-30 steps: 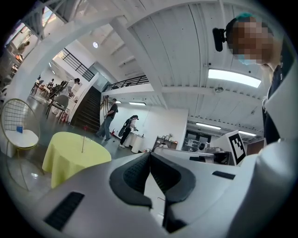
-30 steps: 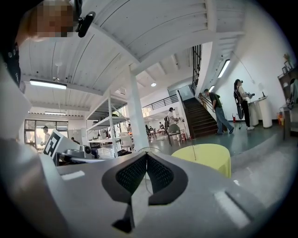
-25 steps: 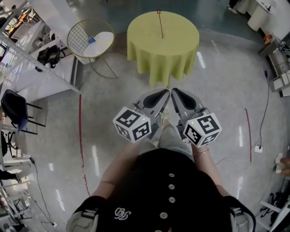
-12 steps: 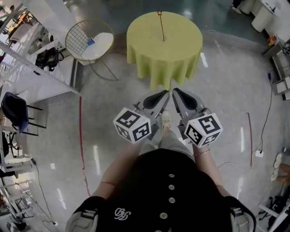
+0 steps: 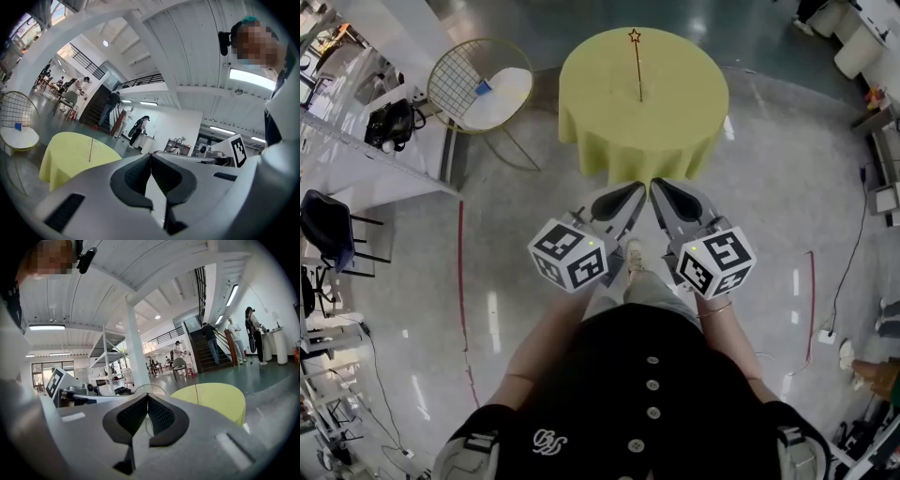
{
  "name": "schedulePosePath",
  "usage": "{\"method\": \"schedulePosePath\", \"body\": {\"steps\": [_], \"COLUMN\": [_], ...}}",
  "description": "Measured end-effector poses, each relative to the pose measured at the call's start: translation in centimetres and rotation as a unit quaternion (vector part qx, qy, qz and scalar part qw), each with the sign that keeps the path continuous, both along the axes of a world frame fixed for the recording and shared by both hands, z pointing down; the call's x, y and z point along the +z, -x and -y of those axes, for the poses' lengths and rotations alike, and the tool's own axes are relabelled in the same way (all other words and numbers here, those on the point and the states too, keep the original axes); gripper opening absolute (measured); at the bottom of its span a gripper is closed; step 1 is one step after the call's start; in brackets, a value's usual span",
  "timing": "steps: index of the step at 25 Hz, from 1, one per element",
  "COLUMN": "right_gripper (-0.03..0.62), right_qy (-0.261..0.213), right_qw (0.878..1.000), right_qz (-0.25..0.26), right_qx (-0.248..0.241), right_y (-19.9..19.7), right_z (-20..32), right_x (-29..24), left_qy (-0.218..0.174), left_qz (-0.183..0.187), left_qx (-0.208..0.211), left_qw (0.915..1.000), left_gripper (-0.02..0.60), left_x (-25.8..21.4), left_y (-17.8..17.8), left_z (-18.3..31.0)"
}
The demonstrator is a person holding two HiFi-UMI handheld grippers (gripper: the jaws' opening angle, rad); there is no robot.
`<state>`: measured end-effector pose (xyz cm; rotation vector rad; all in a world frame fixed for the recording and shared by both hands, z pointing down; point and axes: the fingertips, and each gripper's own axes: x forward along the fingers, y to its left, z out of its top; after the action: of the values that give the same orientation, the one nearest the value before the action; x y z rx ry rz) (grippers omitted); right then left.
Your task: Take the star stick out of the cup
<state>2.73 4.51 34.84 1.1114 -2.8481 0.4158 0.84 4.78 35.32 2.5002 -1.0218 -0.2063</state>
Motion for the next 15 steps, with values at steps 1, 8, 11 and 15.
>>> {"method": "schedulePosePath", "body": {"steps": [1,8,11,15], "right_gripper": [0.005,0.005,0.005,0.005], "right_qy": [-0.001,0.002,0.004,0.005], "right_qw": [1.0,1.0,1.0,1.0], "right_qz": [-0.001,0.003,0.003,0.003], "right_qx": [-0.002,-0.003,-0.009,-0.018], "right_y": [-0.1,-1.6,-1.5,-1.6], "right_z": [1.0,8.9,11.9,14.7], "right_x": [-0.1,-0.4,-0.4,-0.3], "left_qy": [0.001,-0.001,0.002,0.002], "left_qz": [0.001,0.005,0.005,0.008], "left_qx": [-0.001,-0.013,-0.022,-0.029], "left_qw": [1.0,0.9999,0.9997,0.9996], "left_gripper": [0.012,0.012,0.012,0.012], "left_x": [0.0,-0.3,-0.3,-0.2], "left_y": [-0.1,-1.2,-1.0,-1.4], "left_z": [1.1,8.4,11.4,14.2]}}
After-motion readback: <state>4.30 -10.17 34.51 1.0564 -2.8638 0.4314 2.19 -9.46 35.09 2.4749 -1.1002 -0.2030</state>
